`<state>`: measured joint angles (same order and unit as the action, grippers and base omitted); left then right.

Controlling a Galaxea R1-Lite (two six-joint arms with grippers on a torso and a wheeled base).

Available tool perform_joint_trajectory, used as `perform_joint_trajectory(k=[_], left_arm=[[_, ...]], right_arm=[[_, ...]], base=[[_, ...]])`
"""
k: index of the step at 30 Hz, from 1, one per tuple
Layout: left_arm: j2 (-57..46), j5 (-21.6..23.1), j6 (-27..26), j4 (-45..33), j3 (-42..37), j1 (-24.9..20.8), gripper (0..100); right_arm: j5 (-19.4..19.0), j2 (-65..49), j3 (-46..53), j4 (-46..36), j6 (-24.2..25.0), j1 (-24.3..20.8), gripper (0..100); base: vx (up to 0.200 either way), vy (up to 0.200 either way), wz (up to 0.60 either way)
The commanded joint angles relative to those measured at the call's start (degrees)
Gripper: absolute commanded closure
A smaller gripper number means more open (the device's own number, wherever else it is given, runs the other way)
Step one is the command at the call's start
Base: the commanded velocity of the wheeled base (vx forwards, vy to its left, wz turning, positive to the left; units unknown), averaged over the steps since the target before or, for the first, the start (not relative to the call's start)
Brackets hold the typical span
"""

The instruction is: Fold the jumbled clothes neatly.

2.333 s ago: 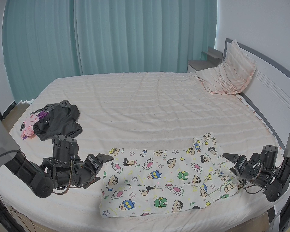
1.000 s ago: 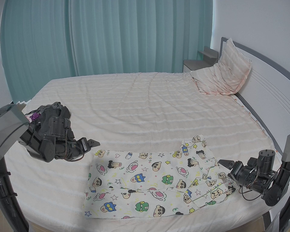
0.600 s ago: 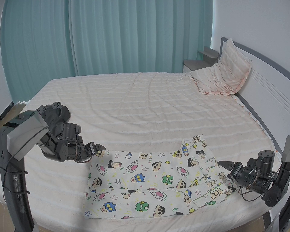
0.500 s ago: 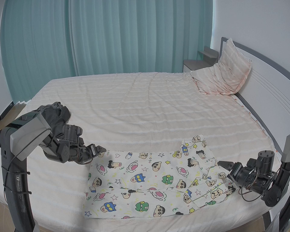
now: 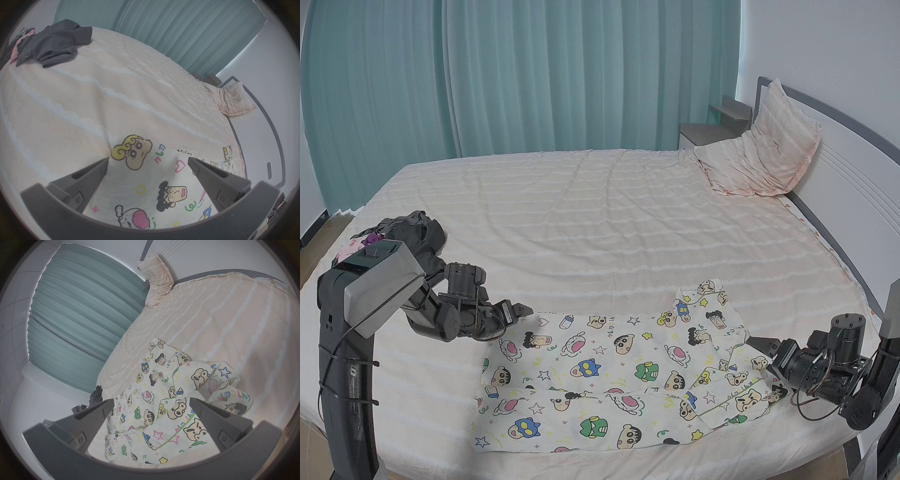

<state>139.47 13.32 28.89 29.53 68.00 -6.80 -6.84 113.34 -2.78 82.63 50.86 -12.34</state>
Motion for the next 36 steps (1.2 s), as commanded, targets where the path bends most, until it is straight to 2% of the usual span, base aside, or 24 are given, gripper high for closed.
perform_joint_trajectory(k=[1, 2, 5, 8, 11, 12, 14, 15, 16, 17, 20, 21, 25, 30, 36], left_arm=[[1.5, -0.1, 0.1, -0.1, 1.3, -0.1, 0], [1.4, -0.1, 0.0, 0.0, 1.2, -0.1, 100], [1.2, -0.1, 0.2, -0.3, 0.7, -0.1, 100], [0.6, -0.3, 0.3, -0.3, 0.1, 0.1, 100], [-0.5, -0.4, 0.3, -0.1, -1.3, 0.4, 100], [-0.8, -0.4, 0.3, -0.1, -1.6, 0.4, 100], [-2.4, -0.4, 0.2, 0.0, -3.1, 0.5, 100], [-3.0, -0.4, 0.2, 0.0, -3.5, 0.5, 100], [-3.0, -0.4, 0.2, 0.0, -3.5, 0.5, 100], [-4.0, -0.6, 0.2, 0.0, -4.1, 0.5, 100], [-4.7, -2.2, 0.2, 0.0, -4.5, 0.4, 100], [-4.8, -3.7, 0.2, -0.1, -4.7, 0.3, 100], [-5.0, -4.1, 0.3, -0.1, -5.9, 0.2, 100], [-5.4, -4.2, 0.4, -0.3, -6.6, -0.1, 100], [-6.1, -4.2, 0.5, -0.3, -7.8, -0.2, 100]], right_arm=[[0.0, 0.7, 0.0, 0.2, 0.0, -0.1, 0], [0.1, 0.7, -0.2, 0.2, -0.1, 0.2, 0], [0.2, 0.1, -1.6, 0.1, -0.8, 0.6, 0], [0.1, 0.8, -6.1, -2.1, -3.7, 0.6, 0], [0.1, 1.9, -14.9, -11.1, -8.1, 2.0, 0], [0.1, 2.0, -16.9, -13.5, -8.7, 2.3, 0], [0.1, 3.7, -26.8, -25.1, -9.9, 4.0, 0], [0.1, 4.8, -30.4, -28.7, -10.3, 4.7, 0], [0.1, 4.8, -30.4, -28.7, -10.3, 4.7, 0], [-0.2, 8.0, -37.4, -33.6, -11.5, 6.2, 0], [-0.5, 12.4, -42.7, -34.8, -13.9, 7.6, 0], [-0.5, 16.7, -45.9, -34.9, -17.0, 8.3, 0], [-1.2, 23.0, -50.7, -35.2, -20.3, 9.0, 0], [-5.0, 26.2, -55.6, -38.2, -21.4, 9.7, 0], [-6.6, 29.5, -63.1, -40.7, -21.7, 10.8, 0]], base=[[0.000, 0.000, 0.00], [0.000, 0.000, 0.00], [0.000, 0.000, 0.00], [0.000, 0.000, 0.00], [0.000, 0.000, 0.00], [0.000, 0.000, 0.00], [0.000, 0.000, 0.00], [0.000, 0.000, 0.00], [0.000, 0.000, 0.00], [0.000, 0.000, 0.00], [0.000, 0.000, 0.00], [0.000, 0.000, 0.00], [0.000, 0.000, 0.00], [0.000, 0.000, 0.00], [0.000, 0.000, 0.00]])
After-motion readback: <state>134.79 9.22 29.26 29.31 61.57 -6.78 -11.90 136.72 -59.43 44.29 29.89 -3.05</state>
